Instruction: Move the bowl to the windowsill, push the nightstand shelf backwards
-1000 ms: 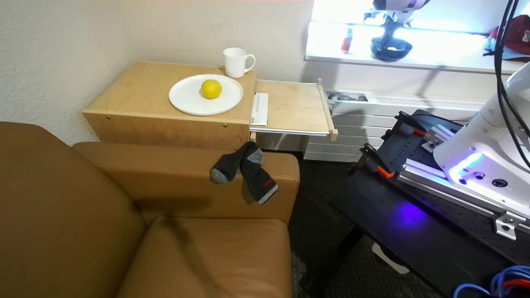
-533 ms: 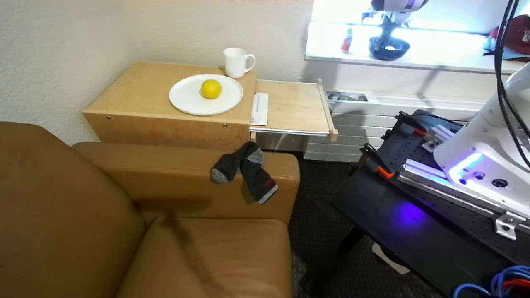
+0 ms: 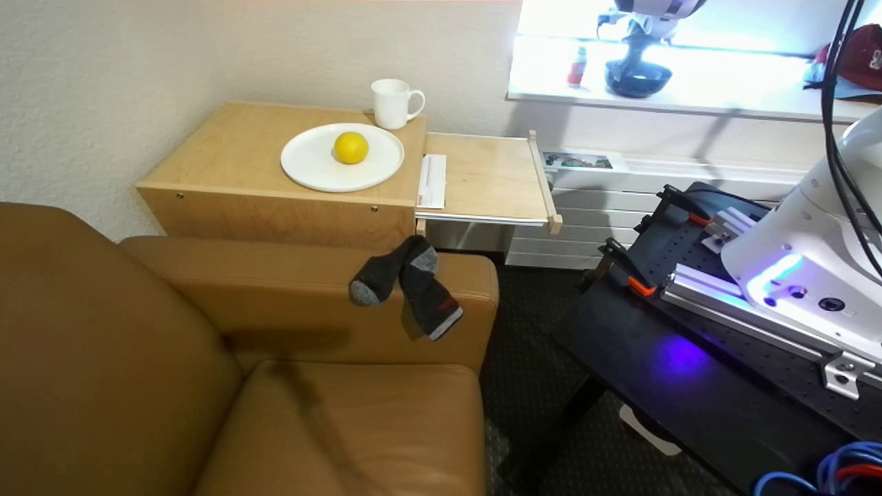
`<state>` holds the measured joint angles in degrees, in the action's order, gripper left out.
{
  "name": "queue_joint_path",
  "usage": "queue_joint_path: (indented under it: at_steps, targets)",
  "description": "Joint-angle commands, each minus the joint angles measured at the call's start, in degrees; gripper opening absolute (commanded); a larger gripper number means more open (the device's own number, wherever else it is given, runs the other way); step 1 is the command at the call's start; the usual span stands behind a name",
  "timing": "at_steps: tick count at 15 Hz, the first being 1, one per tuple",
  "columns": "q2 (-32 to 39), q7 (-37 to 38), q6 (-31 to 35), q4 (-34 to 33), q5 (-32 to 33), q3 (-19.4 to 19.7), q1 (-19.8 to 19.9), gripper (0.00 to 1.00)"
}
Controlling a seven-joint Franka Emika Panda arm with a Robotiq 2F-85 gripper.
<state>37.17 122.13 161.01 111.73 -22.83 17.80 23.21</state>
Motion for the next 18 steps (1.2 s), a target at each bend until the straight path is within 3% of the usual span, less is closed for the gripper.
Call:
queue_joint_path:
  at_steps: [1, 4, 9, 13, 18]
  targets:
    - [-0.2, -3.9, -5.0, -1.7, -1.9, -2.7, 2.6, 0.47]
    - [-1.8, -3.5, -8.6, -0.9, -1.4, -0.8, 2.2, 0.67]
    - [-6.2, -1.5, -5.8, 3.1, -2.0, 3.4, 2.1, 0.99]
    - [-15.8, -14.5, -9.7, 9.9, -2.8, 0.6, 6.2, 1.00]
    - [-26.9, -25.5, -20.0, 20.4, -0.3, 3.7, 3.4, 1.00]
